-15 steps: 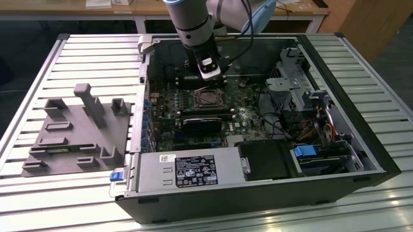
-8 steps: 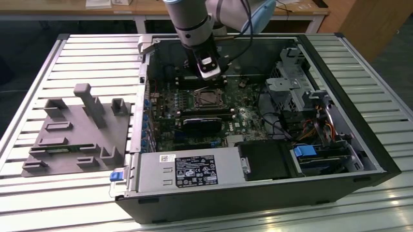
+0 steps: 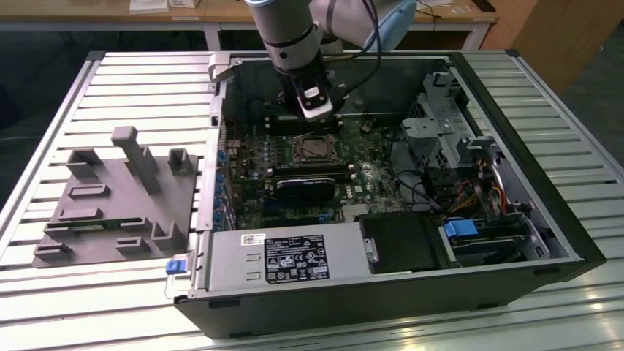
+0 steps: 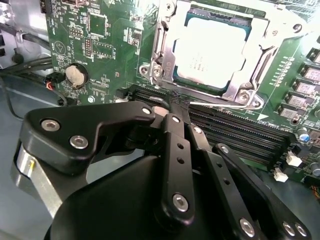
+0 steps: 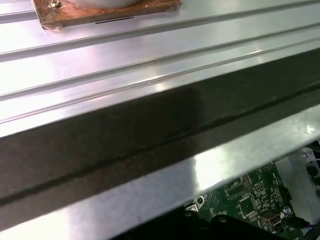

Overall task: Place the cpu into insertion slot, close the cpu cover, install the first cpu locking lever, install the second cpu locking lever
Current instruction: 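Install the first cpu locking lever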

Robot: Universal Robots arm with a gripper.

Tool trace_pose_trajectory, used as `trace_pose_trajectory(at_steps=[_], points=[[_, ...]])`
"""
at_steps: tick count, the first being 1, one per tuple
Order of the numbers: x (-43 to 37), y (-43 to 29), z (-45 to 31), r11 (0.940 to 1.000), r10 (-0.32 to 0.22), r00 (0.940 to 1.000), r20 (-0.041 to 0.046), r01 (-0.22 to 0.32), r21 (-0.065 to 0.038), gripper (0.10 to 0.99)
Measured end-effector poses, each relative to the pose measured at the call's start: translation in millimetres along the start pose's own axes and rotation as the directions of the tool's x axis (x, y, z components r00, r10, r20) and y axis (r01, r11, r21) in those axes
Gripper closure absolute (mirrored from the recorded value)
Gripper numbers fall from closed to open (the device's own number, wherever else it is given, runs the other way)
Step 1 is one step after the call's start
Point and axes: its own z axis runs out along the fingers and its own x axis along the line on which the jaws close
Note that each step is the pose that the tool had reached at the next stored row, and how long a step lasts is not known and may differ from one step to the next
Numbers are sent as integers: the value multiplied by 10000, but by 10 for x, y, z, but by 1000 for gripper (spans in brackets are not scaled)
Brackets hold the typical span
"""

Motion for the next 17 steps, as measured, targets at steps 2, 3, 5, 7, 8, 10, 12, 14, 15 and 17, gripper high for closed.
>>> trace_pose_trajectory(at_steps=[2, 3, 5, 7, 8, 10, 12, 14, 15, 17], points=[[5, 9, 5, 10000, -69, 10000, -2, 69, 17, 984], [9, 16, 8, 9999, -104, 9999, 0, 104, 32, 984], [15, 29, 12, 9998, -171, 9999, 8, 171, 71, 984], [18, 35, 17, 9997, -220, 9998, 22, 220, 124, 984], [19, 36, 20, 9996, -239, 9997, 33, 239, 159, 984], [22, 35, 28, 9994, -271, 9996, 52, 270, 220, 984], [24, 33, 38, 9992, -299, 9995, 64, 297, 264, 984], [26, 32, 47, 9991, -317, 9995, 65, 315, 274, 984], [28, 32, 50, 9991, -325, 9995, 65, 323, 278, 984], [29, 32, 56, 9990, -334, 9994, 67, 332, 289, 984]])
